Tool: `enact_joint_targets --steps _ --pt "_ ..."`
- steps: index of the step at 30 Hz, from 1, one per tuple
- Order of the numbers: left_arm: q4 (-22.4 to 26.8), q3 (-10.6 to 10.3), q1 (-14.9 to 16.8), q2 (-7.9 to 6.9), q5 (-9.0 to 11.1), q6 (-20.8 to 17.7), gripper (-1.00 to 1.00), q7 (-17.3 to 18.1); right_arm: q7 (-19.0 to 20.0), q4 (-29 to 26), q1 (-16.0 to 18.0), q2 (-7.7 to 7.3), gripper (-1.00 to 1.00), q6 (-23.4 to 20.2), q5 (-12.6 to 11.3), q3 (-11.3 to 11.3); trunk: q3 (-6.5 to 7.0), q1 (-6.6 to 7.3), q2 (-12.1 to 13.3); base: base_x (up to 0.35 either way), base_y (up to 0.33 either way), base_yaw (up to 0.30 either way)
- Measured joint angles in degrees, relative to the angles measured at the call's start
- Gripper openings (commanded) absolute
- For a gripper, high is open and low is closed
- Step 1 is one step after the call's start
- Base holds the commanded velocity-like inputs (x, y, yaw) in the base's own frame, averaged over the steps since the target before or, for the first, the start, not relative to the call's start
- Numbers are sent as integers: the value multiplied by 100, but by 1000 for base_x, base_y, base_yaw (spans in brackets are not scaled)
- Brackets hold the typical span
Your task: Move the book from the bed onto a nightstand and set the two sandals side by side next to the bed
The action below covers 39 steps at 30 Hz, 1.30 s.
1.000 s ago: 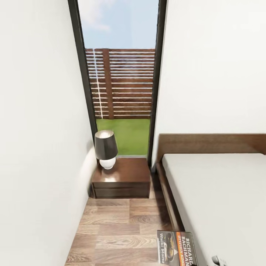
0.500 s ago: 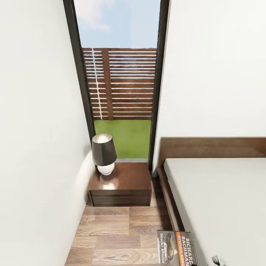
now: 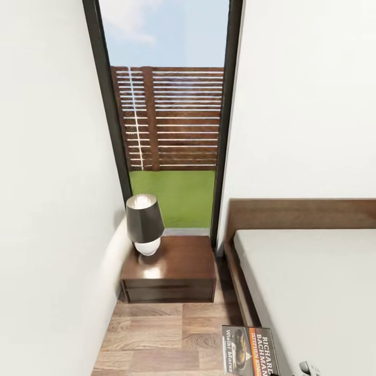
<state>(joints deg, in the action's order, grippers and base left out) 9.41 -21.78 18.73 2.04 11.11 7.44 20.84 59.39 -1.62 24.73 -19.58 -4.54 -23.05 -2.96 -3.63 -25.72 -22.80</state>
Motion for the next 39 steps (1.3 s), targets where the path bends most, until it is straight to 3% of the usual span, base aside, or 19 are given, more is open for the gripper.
enact_joint_targets --steps 29,39 --pt "0 -1 0 0 0 1 100 0 -2 6 0 0 -100 1 0 2 0 0 0 247 0 0" --pt "0 -1 0 0 -1 5 100 0 -3 5 -7 -2 -100 1 -7 26 0 -2 0 64 0 0"
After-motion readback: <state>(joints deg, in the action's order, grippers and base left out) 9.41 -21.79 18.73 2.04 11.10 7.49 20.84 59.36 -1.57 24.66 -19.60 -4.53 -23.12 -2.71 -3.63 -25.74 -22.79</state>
